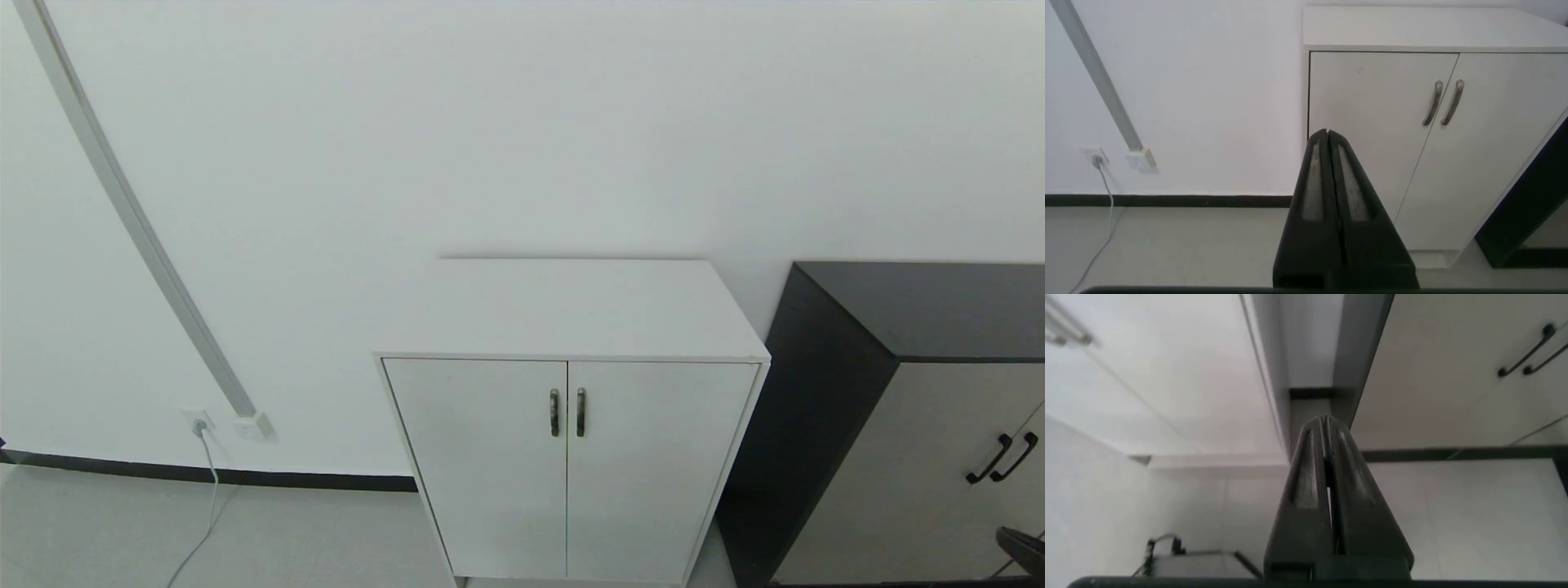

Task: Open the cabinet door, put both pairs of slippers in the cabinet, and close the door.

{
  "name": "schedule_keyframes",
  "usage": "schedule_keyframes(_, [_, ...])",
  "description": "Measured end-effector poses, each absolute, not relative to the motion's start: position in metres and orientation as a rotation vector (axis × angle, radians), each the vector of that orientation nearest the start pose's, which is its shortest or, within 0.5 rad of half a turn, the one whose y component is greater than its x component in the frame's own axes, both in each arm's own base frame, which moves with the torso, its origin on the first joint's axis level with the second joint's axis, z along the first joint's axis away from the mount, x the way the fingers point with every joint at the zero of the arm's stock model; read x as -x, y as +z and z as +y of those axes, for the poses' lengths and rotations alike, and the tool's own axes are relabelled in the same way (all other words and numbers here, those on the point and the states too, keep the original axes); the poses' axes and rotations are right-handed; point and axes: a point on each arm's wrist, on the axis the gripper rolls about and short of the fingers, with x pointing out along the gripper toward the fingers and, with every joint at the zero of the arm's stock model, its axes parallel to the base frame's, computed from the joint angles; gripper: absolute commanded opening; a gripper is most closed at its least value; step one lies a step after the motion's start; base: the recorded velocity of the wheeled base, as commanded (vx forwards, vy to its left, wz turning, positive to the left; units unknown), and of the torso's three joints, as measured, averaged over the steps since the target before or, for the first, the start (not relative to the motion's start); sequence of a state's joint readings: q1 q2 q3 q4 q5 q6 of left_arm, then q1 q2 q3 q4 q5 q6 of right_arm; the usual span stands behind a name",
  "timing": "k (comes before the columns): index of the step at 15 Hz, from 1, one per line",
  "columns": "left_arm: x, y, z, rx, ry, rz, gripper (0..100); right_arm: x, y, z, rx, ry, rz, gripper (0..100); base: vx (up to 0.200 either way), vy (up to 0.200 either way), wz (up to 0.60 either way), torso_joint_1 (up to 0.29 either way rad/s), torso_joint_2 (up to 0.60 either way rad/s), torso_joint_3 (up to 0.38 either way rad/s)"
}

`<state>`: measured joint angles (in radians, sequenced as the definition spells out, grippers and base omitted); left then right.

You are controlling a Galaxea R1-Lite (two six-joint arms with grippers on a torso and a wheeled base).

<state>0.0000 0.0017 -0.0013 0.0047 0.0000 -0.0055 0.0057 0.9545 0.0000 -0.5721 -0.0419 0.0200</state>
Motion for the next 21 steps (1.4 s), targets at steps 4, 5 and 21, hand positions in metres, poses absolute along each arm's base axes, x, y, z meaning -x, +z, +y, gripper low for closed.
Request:
schedule_keyframes(4, [0.023,0.075,0.000,0.006,0.000,0.005,0,-0.047,0.098,0.000,-0.015,-0.007,0.402,0,0.000,0.000,0.00,0.000,0.00,0.000])
schedule_keyframes(5, [0.023,0.075,0.000,0.006,0.000,0.005,0,-0.040,0.096,0.000,-0.016,0.000,0.402,0,0.000,0.000,0.00,0.000,0.00,0.000])
schedule_keyframes(21, [0.023,0.075,0.000,0.007,0.000,0.005,0,0.013,0.078,0.000,0.004,0.065,0.127,0,0.000,0.000,0.00,0.000,0.00,0.000])
